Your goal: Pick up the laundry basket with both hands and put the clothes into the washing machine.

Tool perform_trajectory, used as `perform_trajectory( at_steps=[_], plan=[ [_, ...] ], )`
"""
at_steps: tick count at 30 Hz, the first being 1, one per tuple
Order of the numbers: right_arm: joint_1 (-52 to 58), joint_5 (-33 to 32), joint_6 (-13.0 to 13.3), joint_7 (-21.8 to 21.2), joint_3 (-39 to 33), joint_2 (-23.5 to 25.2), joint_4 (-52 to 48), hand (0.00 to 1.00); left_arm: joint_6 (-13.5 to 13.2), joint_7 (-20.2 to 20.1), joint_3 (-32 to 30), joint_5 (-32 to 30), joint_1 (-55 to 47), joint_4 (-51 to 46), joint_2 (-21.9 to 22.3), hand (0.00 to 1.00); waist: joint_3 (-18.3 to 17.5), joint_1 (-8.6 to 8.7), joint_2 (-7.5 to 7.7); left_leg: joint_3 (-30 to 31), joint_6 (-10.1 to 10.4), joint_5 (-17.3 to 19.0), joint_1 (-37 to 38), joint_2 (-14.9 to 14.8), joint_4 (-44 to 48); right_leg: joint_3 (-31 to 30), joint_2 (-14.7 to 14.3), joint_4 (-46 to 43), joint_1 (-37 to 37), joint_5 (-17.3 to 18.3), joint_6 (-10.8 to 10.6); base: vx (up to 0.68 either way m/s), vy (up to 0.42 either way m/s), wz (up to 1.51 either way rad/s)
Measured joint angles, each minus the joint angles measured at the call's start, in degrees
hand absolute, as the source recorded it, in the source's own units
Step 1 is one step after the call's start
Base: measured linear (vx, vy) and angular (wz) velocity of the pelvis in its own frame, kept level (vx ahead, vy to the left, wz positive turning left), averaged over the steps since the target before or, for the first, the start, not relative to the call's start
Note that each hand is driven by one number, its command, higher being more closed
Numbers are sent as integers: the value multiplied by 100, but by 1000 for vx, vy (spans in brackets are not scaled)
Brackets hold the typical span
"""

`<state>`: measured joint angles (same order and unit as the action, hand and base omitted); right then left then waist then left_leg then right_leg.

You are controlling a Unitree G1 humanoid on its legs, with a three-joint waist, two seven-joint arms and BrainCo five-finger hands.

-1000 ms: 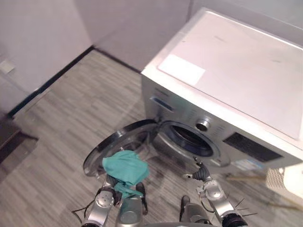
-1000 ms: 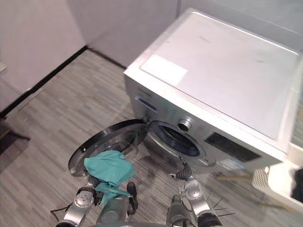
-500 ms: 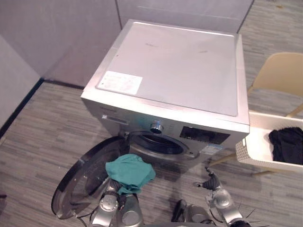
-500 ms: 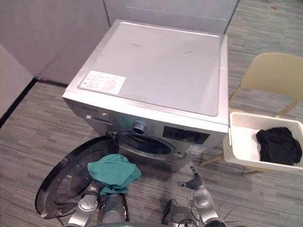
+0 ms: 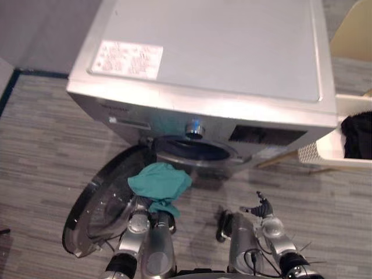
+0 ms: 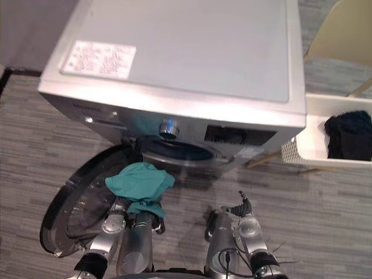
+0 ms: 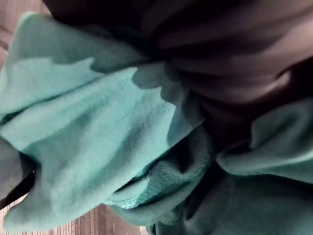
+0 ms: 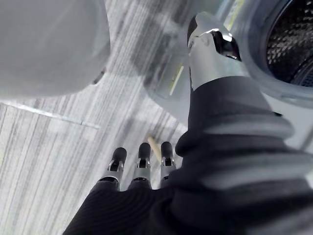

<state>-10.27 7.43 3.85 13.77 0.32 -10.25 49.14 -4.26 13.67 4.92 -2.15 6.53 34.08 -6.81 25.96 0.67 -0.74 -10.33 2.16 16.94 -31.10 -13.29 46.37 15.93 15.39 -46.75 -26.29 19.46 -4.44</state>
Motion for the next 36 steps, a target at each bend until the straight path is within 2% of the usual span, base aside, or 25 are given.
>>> perform_trajectory(
  at_steps=[3, 5, 8, 11, 13, 17, 20, 22, 25, 28, 31, 32, 36],
  plan=[
    [-90, -55, -18, 140, -51, 52, -332, 0, 1, 185, 0, 181, 479, -33, 144, 100, 64, 14, 20, 61, -106, 304, -954, -153, 985, -252, 158, -1027, -1028, 293, 37, -176, 26, -14],
    [-157, -176, -25, 265, -118, 225, -946, 0, 3, 316, -8, 214, 917, -431, 209, 100, 266, 15, 94, 88, -182, 532, -1691, -309, 1762, -513, 192, -1811, -1854, 476, 78, -186, 26, -26],
    [-172, -238, 12, 403, -245, 390, -1929, 0, 14, 523, -17, 229, 1667, -983, 201, 100, 408, 31, 161, 89, -249, 680, -2653, -494, 2515, -792, 236, -2585, -2934, 597, 164, -163, 20, -23],
    [-173, -257, 135, 507, -285, 447, -2674, 0, 72, 809, -100, 216, 2515, -1329, 15, 100, 450, 79, 204, 99, -288, 770, -3396, -686, 3085, -993, 163, -3125, -3771, 658, 142, -122, -13, -25],
    [-155, -260, 230, 512, -321, 497, -2999, 0, 138, 955, -127, 203, 3097, -1442, -325, 100, 455, 176, 208, 112, -296, 781, -3691, -744, 3282, -1057, 144, -3315, -4104, 662, 156, -66, -20, -16],
    [-82, -267, 374, 515, -392, 553, -3467, 0, 160, 1189, -217, 150, 4290, -1573, -961, 100, 465, 199, 228, 129, -299, 781, -4113, -869, 3443, -1099, 50, -3451, -4560, 626, 214, -39, -44, -16],
    [-82, -309, 490, 514, -416, 590, -3684, 0, 244, 1323, -18, 114, 5112, -1560, -1410, 100, 498, 274, 284, 188, -307, 772, -4397, -891, 3502, -1068, 22, -3494, -4810, 568, 241, 21, -48, -7],
    [-76, -404, 622, 506, -453, 667, -3819, 0, 305, 1481, 117, -157, 5697, -1514, -1740, 100, 548, 308, 376, 264, -336, 756, -4642, -981, 3601, -1011, -43, -3525, -4992, 559, 256, 48, -42, -16],
    [-64, -459, 767, 503, -521, 646, -3940, 0, 409, 1693, 242, -656, 6544, -1297, -2103, 100, 557, 345, 391, 312, -341, 753, -4897, -1008, 3646, -963, -66, -3537, -5186, 557, 259, 57, -32, -7],
    [-45, -462, 890, 497, -519, 643, -3934, 0, 415, 2108, 351, -1040, 6768, -1293, -2332, 100, 559, 338, 394, 341, -341, 753, -4992, -1066, 3639, -886, -128, -3506, -5214, 559, 259, 55, -48, -5],
    [25, -474, 1069, 495, -532, 613, -4014, 0, 595, 2334, 569, -1459, 6962, -1285, -2409, 100, 561, 321, 400, 366, -340, 717, -5159, -1053, 3573, -831, -120, -3453, -5330, 559, 264, 18, -44, 3],
    [100, -483, 1154, 492, -528, 606, -4125, 0, 642, 2423, 597, -1582, 7081, -1273, -2469, 0, 561, 321, 401, 361, -354, 693, -5236, -1051, 3548, -825, -118, -3438, -5405, 544, 287, 5, -47, 1],
    [159, -588, 1268, 488, -528, 583, -4158, 0, 784, 2561, 631, -1851, 7492, -1032, -2556, 0, 578, 327, 452, 368, -321, 608, -5347, -1050, 3445, -765, -118, -3350, -5509, 496, 358, 19, -51, -3]
  ],
)
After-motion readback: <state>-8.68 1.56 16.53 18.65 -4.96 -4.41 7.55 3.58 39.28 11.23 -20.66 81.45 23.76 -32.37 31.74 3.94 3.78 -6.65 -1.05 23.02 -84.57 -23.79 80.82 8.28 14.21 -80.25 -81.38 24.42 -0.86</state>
